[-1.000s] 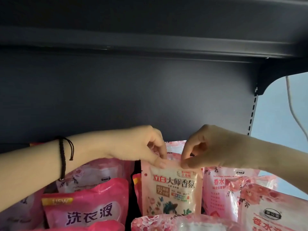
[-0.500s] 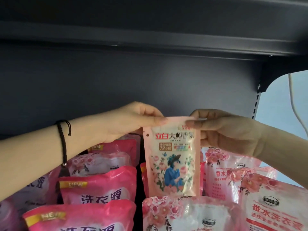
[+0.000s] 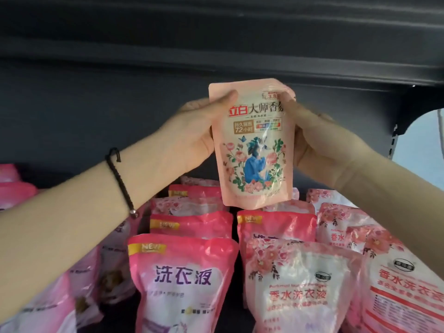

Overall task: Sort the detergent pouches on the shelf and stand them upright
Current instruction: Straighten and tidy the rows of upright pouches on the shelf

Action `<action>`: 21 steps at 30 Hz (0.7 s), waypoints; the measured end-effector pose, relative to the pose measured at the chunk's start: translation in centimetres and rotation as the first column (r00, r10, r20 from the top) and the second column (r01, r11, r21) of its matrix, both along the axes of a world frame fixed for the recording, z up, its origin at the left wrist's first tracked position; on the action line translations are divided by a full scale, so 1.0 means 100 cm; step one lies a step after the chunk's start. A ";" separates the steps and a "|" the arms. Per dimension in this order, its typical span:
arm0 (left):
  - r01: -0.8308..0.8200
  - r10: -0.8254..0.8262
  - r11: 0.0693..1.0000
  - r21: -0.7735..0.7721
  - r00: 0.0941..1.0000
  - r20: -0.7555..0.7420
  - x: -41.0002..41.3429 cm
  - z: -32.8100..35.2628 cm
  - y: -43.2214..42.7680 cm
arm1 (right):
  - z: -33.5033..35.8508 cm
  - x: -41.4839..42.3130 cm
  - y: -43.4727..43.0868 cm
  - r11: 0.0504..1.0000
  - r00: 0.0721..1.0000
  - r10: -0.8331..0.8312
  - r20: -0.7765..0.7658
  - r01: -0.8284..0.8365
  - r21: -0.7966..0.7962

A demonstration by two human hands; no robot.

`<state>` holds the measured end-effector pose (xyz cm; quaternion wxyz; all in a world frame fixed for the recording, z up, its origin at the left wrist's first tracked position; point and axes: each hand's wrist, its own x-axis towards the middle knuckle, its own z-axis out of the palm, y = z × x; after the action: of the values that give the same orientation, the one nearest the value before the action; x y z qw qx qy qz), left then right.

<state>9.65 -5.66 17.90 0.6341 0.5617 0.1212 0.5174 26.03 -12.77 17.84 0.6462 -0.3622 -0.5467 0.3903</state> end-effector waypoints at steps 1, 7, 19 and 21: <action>-0.006 0.006 1.000 -0.002 1.000 0.004 -0.008 0.000 -0.001 | 0.000 -0.008 -0.002 1.000 1.000 -0.003 -0.006 0.003 -0.002; -0.037 0.036 0.999 0.024 0.999 0.035 -0.085 0.001 -0.012 | 0.000 -0.091 -0.008 0.998 0.992 0.023 -0.127 -0.017 0.055; -0.095 0.118 0.971 0.220 0.988 -0.096 -0.324 -0.030 0.011 | -0.051 -0.337 0.019 0.992 0.960 0.036 -0.277 -0.001 0.125; -0.151 0.173 0.962 0.228 0.981 -0.083 -0.355 -0.042 0.015 | -0.061 -0.370 0.025 0.988 0.959 -0.001 -0.282 0.044 0.145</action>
<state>-25.82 -4.12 13.73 0.5165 0.6423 0.1408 0.5485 -10.93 -10.29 11.70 0.7470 -0.2599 -0.4731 0.3882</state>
